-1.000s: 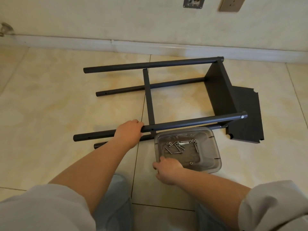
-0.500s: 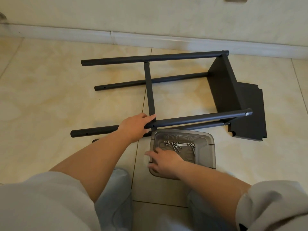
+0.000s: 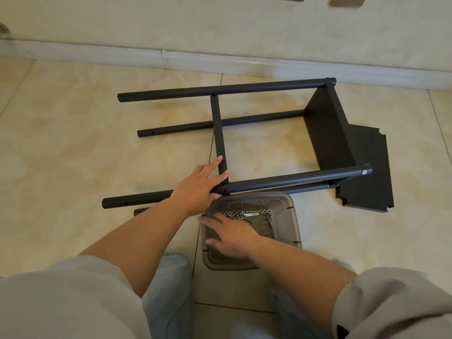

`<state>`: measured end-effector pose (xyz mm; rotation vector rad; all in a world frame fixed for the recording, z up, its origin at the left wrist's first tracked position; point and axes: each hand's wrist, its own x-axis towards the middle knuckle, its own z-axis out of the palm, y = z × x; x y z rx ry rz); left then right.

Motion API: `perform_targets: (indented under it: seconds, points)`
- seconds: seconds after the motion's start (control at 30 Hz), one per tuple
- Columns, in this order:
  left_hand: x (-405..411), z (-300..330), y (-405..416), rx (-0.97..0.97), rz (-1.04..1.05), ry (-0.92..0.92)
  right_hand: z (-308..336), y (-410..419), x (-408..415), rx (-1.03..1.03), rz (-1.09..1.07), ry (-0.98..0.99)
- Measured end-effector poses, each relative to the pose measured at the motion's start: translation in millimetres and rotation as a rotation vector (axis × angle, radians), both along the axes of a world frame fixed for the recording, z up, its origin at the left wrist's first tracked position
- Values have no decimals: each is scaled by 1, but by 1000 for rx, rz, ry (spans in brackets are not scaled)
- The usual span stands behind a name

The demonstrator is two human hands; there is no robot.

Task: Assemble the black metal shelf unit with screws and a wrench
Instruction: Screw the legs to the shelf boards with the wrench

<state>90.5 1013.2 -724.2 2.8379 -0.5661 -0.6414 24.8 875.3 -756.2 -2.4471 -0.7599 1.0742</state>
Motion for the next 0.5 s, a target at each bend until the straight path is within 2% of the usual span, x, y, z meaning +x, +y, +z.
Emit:
perform_targets:
  seconds: [0.1,0.2,0.3,0.5]
  points:
    - [2,-6,9,37,-78,-14,-5,-10,1,34,-75,-15]
    - [4,-12,11,58,-119,-1,-11,-29,1,-32,-201,-70]
    - [7,-19,6,-8,-133,-23,-22,-49,5,-104,-287,-126]
    - [10,-27,-4,-90,-139,-42,-46,-71,5,-300,-275,-14]
